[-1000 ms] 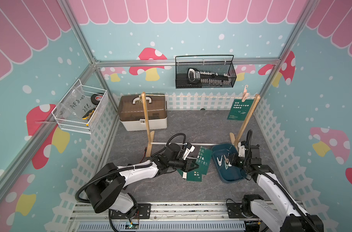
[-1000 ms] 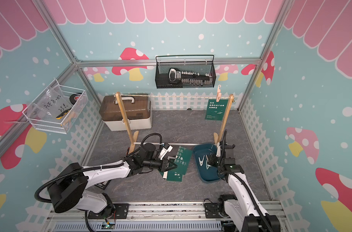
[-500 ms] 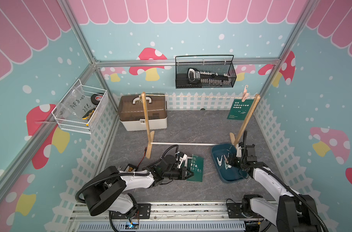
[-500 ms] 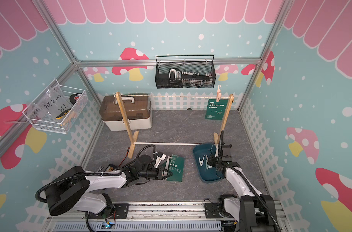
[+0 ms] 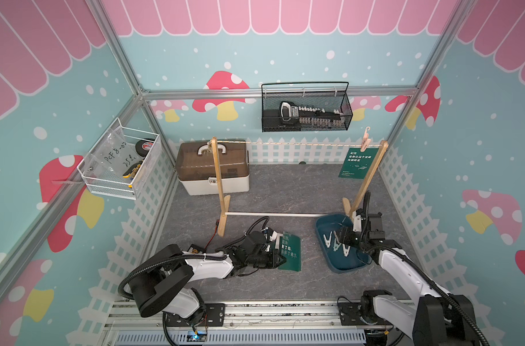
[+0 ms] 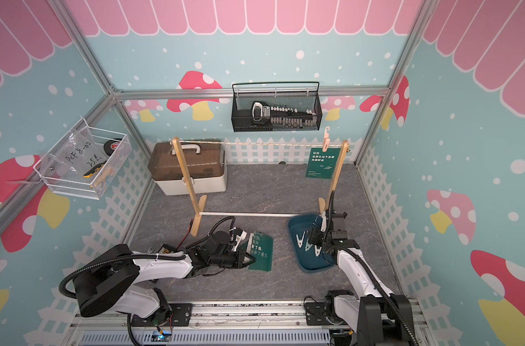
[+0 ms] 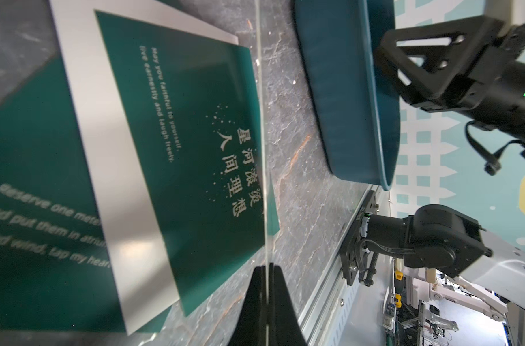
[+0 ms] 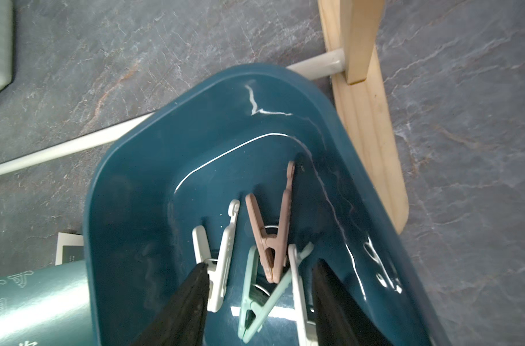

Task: Remove the postcards from the strings
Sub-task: Place the postcard on the postcard, then pinch the postcard on the clothesline.

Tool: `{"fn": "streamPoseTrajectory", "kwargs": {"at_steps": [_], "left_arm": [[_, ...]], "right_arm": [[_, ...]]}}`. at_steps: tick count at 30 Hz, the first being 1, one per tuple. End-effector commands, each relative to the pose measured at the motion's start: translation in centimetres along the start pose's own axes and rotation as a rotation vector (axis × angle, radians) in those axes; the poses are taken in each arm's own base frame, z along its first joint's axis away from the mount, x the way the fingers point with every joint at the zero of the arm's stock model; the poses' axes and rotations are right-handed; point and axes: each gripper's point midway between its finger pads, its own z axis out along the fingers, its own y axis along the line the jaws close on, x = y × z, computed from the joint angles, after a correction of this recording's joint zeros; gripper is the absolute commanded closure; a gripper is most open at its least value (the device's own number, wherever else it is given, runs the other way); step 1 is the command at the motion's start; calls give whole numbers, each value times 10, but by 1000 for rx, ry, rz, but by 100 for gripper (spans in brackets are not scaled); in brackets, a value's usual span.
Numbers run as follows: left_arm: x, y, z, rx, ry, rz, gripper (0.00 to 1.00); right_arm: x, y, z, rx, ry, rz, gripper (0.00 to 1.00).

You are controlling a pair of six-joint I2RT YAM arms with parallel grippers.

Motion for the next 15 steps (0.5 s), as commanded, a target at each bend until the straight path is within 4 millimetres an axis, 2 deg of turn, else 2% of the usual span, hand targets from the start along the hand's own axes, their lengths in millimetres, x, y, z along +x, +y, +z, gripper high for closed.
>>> {"fn": "streamPoseTrajectory", "kwargs": {"at_steps": [1, 2, 4, 7, 10, 15], "left_arm": [[-1, 7, 3, -54, -4, 21, 96], [0, 10, 3, -73, -3, 24, 93], [2, 22, 1, -126, -1, 25, 80], [4, 33, -5, -198, -8, 30, 48], [-1, 31, -16, -232, -54, 63, 37], [-10, 25, -35, -279, -91, 113, 35]], "right_arm": [[-13, 11, -18, -34, -44, -34, 44], [-17, 15, -23, -52, -62, -45, 44], [-24, 22, -38, -71, -95, -70, 43], [-34, 28, -57, -72, -123, -97, 43], [-46, 41, -74, -103, -129, -116, 43], [-74, 63, -102, -160, -181, -124, 45]]}}
